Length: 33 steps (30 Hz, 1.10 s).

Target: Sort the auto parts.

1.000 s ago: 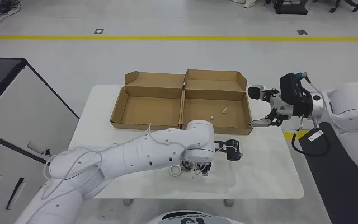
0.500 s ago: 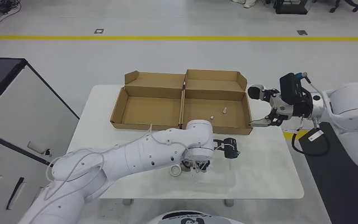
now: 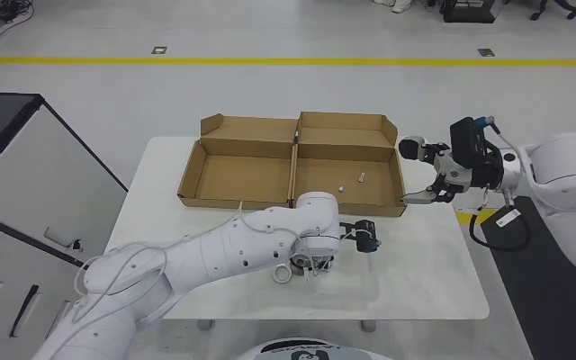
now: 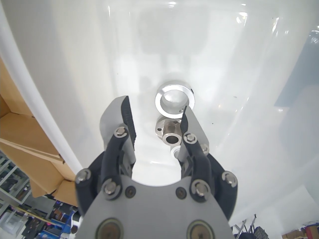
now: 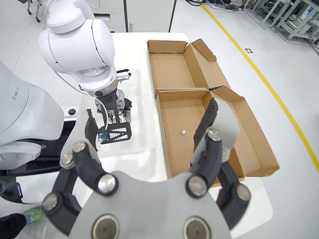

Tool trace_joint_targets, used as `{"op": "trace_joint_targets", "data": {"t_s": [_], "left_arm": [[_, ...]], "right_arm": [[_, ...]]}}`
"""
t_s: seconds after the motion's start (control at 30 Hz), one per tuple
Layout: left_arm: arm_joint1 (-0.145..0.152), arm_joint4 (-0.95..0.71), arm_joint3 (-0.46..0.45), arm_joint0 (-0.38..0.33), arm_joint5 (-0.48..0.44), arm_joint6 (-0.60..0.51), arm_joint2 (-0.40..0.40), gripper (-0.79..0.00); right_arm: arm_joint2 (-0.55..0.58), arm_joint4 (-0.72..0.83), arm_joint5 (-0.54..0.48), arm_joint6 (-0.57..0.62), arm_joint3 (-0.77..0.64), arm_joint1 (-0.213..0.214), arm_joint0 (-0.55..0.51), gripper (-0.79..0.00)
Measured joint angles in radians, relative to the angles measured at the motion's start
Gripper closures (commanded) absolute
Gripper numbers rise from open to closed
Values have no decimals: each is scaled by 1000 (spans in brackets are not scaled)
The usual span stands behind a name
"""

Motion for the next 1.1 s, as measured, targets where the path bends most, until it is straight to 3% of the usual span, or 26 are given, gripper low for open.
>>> {"op": "trace_joint_targets", "data": {"t_s": [0.47, 1.0, 1.1], "left_arm": [[-17, 45, 24, 26, -4, 20, 3, -372], [-45, 34, 81, 36, -55, 3, 18, -406], [-47, 26, 87, 31, -56, 4, 23, -382]], "right_arm": [[0, 0, 0, 0, 0, 0, 0, -785], [0, 0, 0, 0, 0, 0, 0, -785], [0, 0, 0, 0, 0, 0, 0, -785]]}}
